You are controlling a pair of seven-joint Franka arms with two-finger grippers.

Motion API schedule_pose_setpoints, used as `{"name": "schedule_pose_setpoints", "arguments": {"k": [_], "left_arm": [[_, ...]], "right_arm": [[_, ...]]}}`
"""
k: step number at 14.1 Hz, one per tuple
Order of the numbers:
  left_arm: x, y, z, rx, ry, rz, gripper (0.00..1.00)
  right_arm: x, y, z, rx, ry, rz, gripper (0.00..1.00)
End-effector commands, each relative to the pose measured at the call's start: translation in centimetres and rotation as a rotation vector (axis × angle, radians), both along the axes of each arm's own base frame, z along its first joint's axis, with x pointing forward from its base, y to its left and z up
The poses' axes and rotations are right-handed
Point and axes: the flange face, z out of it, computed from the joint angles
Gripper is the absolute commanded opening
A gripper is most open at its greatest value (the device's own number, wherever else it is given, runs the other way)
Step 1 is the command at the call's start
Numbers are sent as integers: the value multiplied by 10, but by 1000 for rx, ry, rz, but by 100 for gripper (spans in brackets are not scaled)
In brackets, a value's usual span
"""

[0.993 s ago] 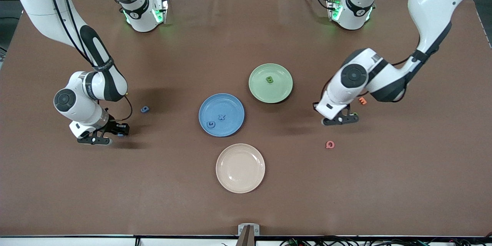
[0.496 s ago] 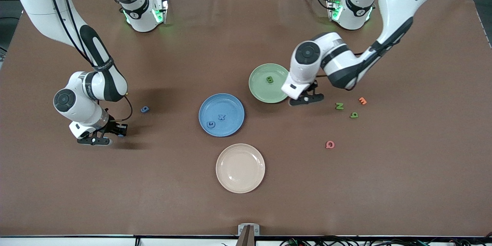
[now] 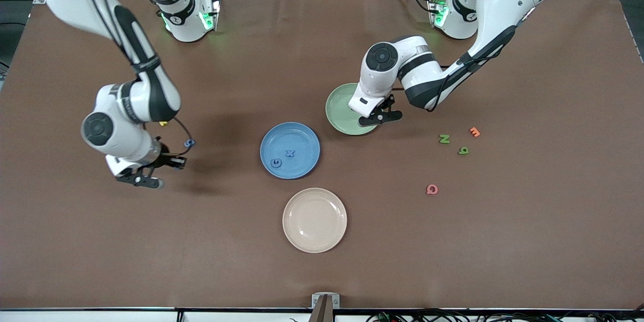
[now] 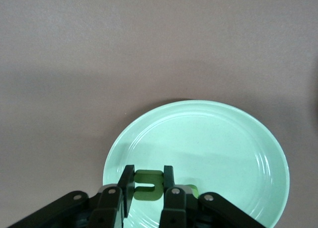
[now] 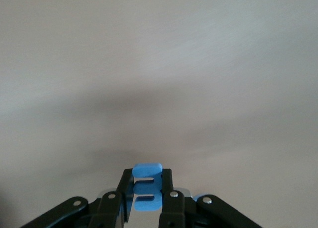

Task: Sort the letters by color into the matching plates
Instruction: 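Release u on green plate with the left gripper while the right gripper releases 3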

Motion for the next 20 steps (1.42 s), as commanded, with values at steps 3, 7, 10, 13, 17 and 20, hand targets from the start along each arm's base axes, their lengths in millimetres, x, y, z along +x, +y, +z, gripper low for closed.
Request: {"name": "schedule_pose_setpoints", "arguments": {"k": [3,7,10,13,17,20], "left_arm": [[-5,1,-5,-9,4,8,48],[-3,3,-4,-9,3,0,92],[17,23,1,-10,-11,-4,92],[57,78,5,-16,-15,-109,92],[86,139,1,-16,-11,-119,91],[87,180,-13,13,-8,-114,91]], "right_arm": [[-44,153,18,27,-10,-197,0],[-74,227,25,30,-22,-285,3],[-74,233,22,30,-19,-291,21],[-74,258,10,24,-18,-311,82],[-62,252,16,22,-27,-293,100],[-44,201,20,-43,22,-177,100]]}}
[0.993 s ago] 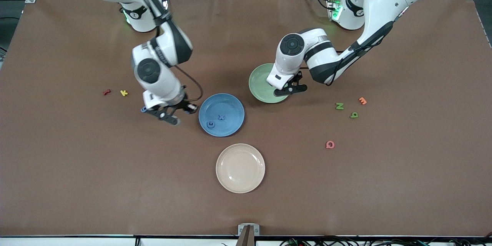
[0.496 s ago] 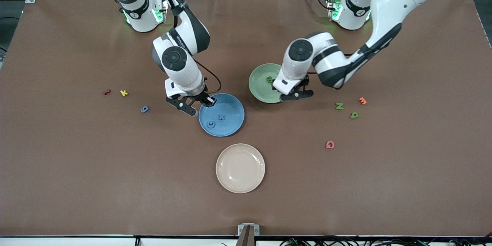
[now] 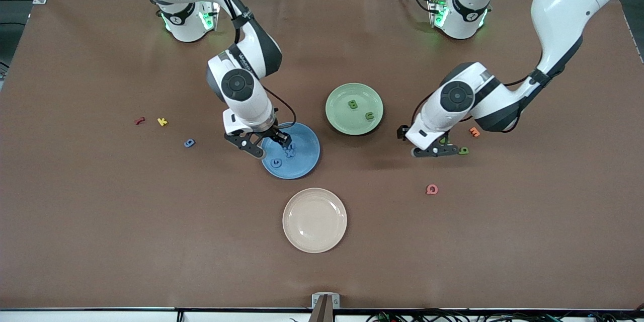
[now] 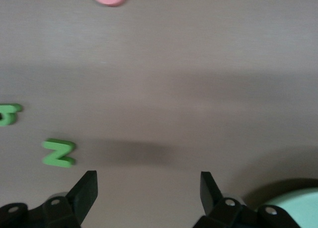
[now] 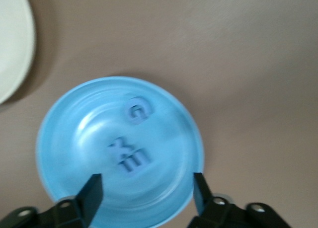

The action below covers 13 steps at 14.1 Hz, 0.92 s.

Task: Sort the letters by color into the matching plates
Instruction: 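Grasp the blue 6 with the right gripper while the left gripper grasps green Z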

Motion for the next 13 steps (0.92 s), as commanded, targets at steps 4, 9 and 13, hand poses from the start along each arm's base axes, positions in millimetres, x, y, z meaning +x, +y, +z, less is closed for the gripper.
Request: {"name": "schedule_pose_setpoints", "arguments": {"k": [4,9,13], "left_arm": [[-16,59,-22,44,-37,-15,91],[-18,82,-30,11,-92,-37,91],[-24,80,-36,-18,-91,-41,91]], "right_arm": [[25,-115,15,-51,24,182,100],[-3,-176,2,-34,-15,267,100],[-13,-232,-23,-25,-60,345,100]]}}
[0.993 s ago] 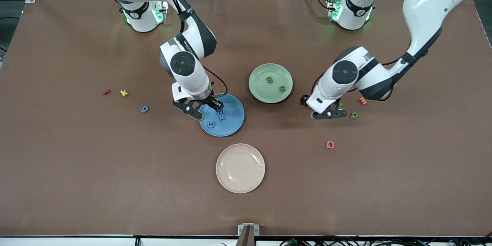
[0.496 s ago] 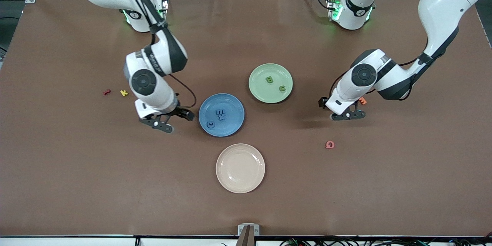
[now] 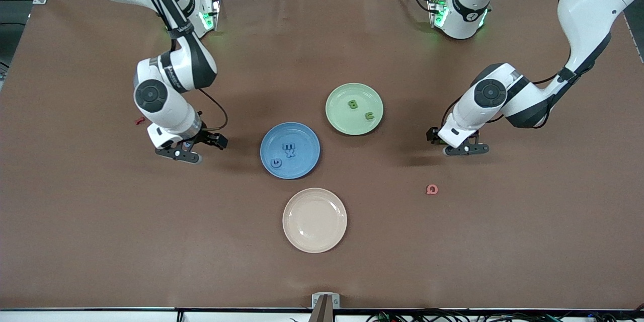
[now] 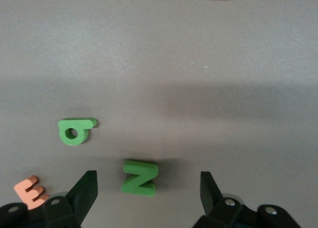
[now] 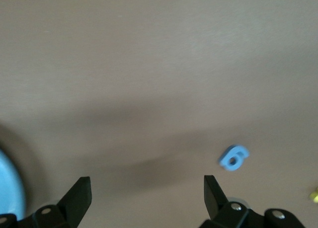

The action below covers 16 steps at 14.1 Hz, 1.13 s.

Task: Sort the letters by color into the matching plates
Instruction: 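Grasp the blue 6 with the right gripper while the left gripper grasps green Z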

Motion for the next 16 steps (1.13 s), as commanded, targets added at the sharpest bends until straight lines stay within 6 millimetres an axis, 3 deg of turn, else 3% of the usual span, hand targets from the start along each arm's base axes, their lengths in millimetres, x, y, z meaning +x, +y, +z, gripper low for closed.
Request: {"name": "schedule_pose_setpoints", "arguments": {"k": [1,2,5,6,12,16], "left_arm": [[-9,-3,-2,-32,-20,-26,91],[-9,-1,-4,-36,-21,-23,91],[-10,7,-14,-22,-33,-48,91],[-10,8,-15,-32,-37,-44,91],[-10,14,-28,-37,-36,-49,89],[-12,13,-29,-41,-34,-44,69]], "right_arm": [[-14,-40,-8,3,-36,66,100],[-13,-53,-11,2,-36,80,100],[-9,-85,-13,0,-32,98,68],[-8,-90,-14,0,-32,92,65],[-22,-96,-35,1,-57,85,65],[-23,-96,-48,1,-51,82,65]]}}
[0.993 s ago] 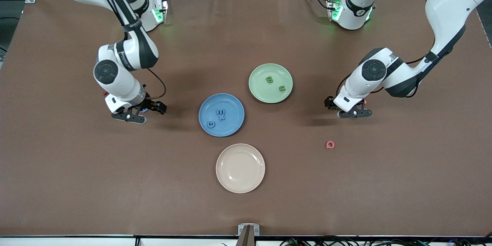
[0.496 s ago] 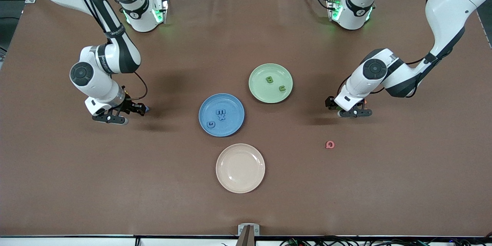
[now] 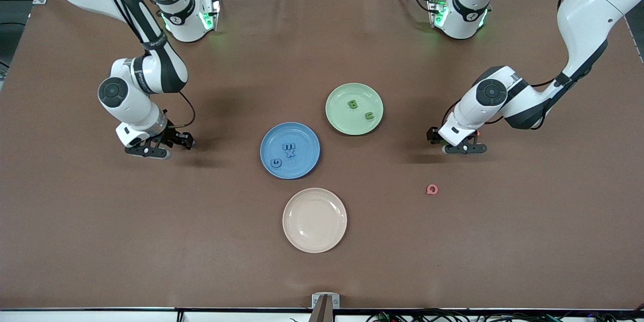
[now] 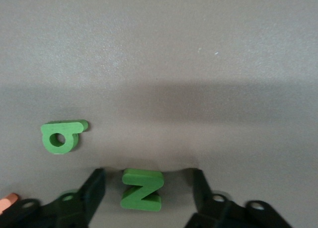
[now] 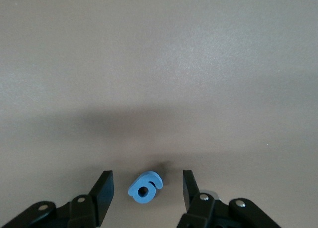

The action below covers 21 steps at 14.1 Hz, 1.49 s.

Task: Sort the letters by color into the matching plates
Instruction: 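Carry the green Z to the green plate with the left gripper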

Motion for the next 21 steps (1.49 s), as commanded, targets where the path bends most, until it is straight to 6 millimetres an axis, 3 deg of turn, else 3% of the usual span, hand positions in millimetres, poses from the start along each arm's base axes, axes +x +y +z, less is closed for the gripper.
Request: {"name": "schedule_pose_setpoints", "arguments": {"k": [1,3,5,11,17,20,21], "left_arm": [[-2,-1,-1,-8,-16,-7,59],[-2,-1,-1,-8,-16,-2,37],[-2,-1,-1,-5,-16,-1,26],[-1,-14,8,-1,-32,16,21],[-12,-77,42,-10,-29,75,21],[-26,-132,68,-15,29,118,21],[-32,-159,74,-17,35,143,21]], "right_arm": [[-2,-2,-9,-2,-7,10,65],[-3,1,-15,-1,-4,13,65],[-4,1,-16,-2,-1,13,65],[-7,4,-27,-2,16,15,65],[-9,12,-38,1,27,21,65],[-10,15,-39,1,28,24,65],[-11,14,-40,1,31,23,65]]}}
